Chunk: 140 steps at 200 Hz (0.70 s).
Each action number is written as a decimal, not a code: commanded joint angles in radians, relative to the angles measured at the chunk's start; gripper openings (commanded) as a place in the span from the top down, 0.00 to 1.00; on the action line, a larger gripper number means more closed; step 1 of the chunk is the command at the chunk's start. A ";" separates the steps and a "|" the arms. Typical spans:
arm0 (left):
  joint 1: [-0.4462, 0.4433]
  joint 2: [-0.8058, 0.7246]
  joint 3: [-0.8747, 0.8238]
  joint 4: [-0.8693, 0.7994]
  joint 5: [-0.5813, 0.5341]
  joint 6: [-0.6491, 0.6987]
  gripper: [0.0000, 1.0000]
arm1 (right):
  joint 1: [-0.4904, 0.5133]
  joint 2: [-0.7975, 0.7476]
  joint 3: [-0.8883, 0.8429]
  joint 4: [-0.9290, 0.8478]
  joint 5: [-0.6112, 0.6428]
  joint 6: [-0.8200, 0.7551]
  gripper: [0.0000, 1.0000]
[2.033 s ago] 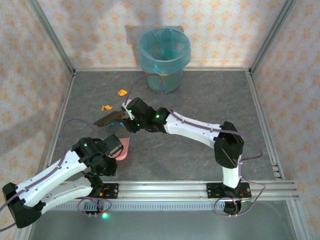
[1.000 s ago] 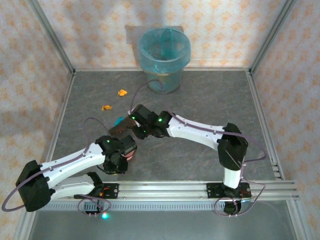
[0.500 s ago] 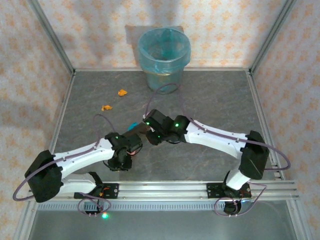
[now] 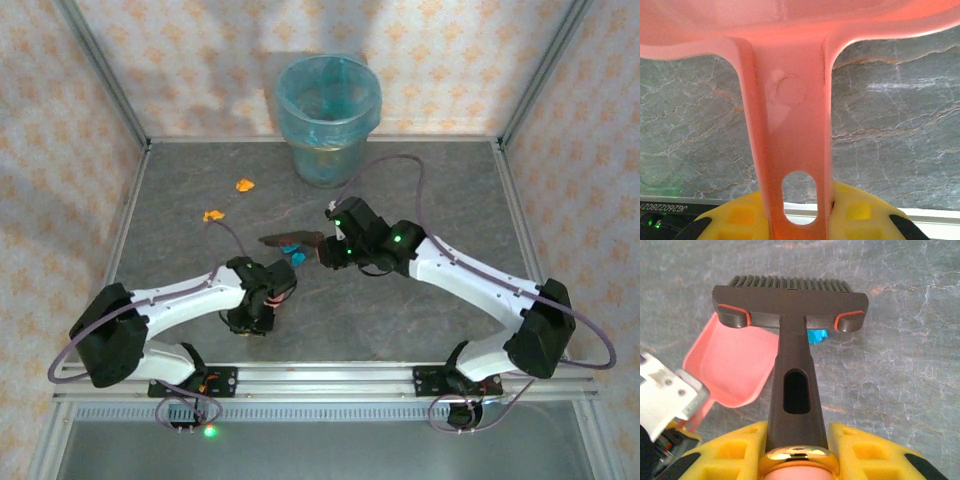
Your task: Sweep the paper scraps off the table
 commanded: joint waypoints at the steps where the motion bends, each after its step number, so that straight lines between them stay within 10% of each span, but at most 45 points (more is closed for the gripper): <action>1: -0.004 0.021 0.034 0.002 0.012 0.048 1.00 | -0.040 -0.019 -0.009 0.104 -0.025 0.073 1.00; 140: 0.013 0.145 0.092 0.031 0.011 0.118 1.00 | 0.017 0.265 0.238 -0.216 0.396 -0.104 1.00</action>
